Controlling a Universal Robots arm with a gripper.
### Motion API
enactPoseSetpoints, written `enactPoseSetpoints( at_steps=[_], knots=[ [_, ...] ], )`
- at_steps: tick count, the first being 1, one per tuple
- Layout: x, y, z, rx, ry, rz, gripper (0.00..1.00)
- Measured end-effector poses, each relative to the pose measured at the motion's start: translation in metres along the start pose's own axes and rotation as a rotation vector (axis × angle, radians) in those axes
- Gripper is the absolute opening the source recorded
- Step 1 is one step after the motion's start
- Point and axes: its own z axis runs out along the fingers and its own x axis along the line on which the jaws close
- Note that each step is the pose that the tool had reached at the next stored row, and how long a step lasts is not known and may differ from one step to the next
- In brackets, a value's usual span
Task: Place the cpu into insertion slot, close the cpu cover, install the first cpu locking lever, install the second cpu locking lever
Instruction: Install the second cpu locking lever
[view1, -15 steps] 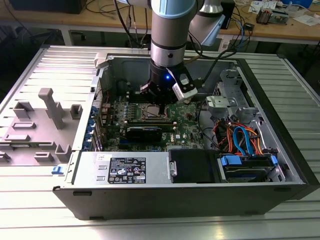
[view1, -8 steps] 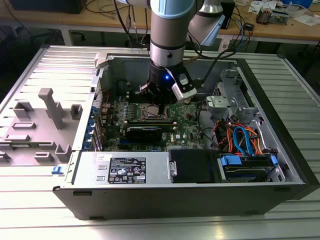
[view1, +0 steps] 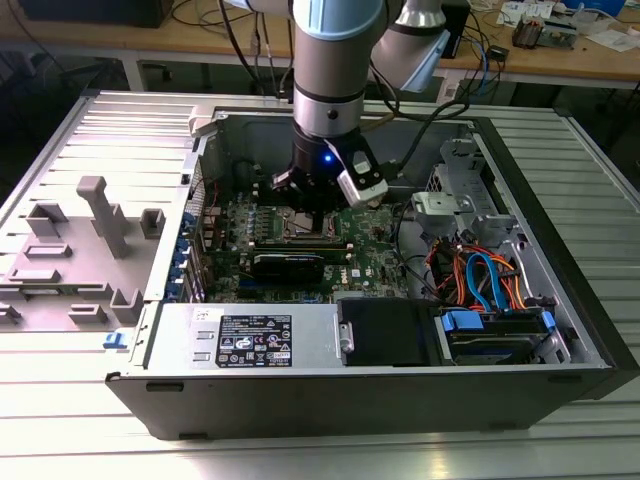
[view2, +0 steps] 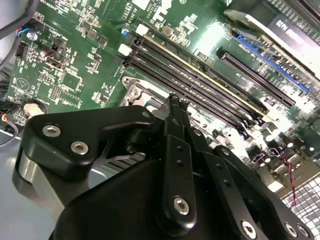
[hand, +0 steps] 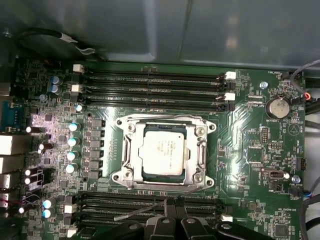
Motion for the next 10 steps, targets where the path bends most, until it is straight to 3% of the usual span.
enactPoseSetpoints(
  at_steps=[6, 10],
  knots=[
    [0.0047, -0.0008, 0.0, -0.0013, 0.008, 0.0, 0.11],
    [0.0139, -0.001, 0.001, -0.0032, 0.0081, -0.001, 0.11]
  ],
)
